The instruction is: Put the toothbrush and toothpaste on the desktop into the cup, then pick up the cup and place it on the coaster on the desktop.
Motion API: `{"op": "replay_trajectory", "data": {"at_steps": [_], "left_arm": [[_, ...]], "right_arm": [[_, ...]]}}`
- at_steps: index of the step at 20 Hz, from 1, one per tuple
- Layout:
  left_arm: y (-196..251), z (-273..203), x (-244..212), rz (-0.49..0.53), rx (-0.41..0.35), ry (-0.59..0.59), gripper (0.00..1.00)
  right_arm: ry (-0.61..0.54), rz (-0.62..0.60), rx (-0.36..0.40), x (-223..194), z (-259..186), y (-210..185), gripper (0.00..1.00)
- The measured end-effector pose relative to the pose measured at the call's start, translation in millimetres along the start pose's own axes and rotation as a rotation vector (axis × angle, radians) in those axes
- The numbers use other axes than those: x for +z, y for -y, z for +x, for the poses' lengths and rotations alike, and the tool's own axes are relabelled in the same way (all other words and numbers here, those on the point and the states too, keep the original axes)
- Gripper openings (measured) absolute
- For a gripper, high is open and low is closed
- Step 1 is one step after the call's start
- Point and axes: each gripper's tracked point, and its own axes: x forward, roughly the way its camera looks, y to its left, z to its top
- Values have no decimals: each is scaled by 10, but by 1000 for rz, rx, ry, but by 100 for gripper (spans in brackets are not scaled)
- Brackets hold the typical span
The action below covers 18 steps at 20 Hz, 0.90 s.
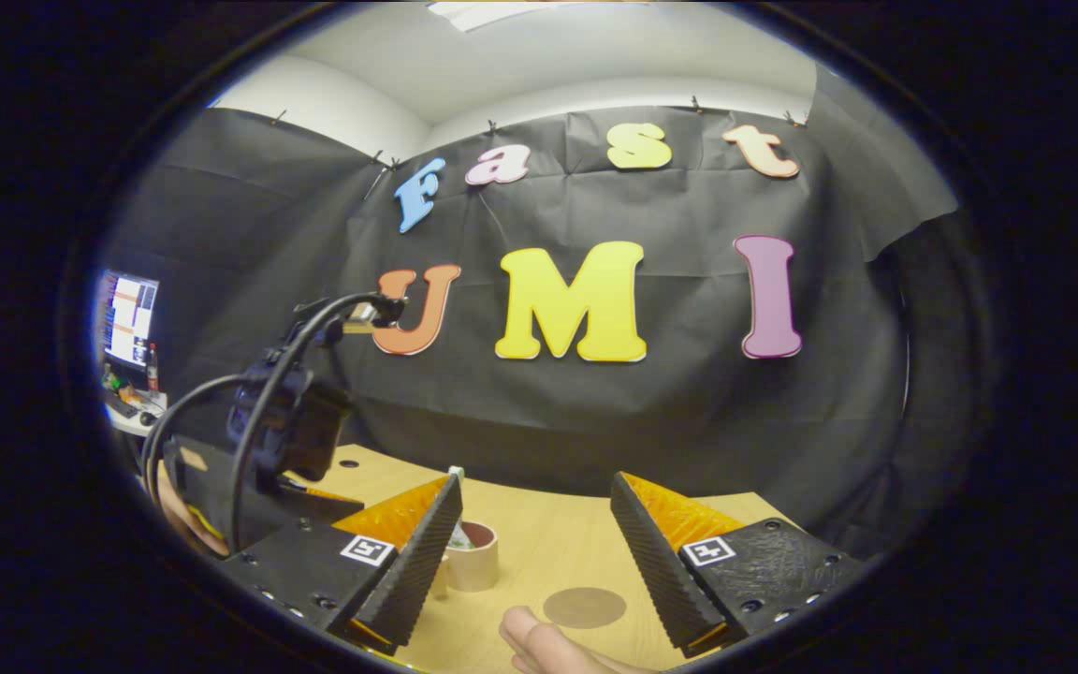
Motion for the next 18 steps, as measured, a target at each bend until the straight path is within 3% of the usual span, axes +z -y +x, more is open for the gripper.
{"op": "replay_trajectory", "data": {"at_steps": [5, 10, 18], "left_arm": [[139, 147, -127, 24, 13, -276, 100], [223, 232, -172, -1, 33, -505, 100], [457, 422, -329, -28, -12, -732, 94]], "right_arm": [[20, 17, -33, -84, -364, 284, 95], [38, 40, -20, -175, -593, 470, 97], [60, 101, -104, -123, -620, 986, 97]]}}
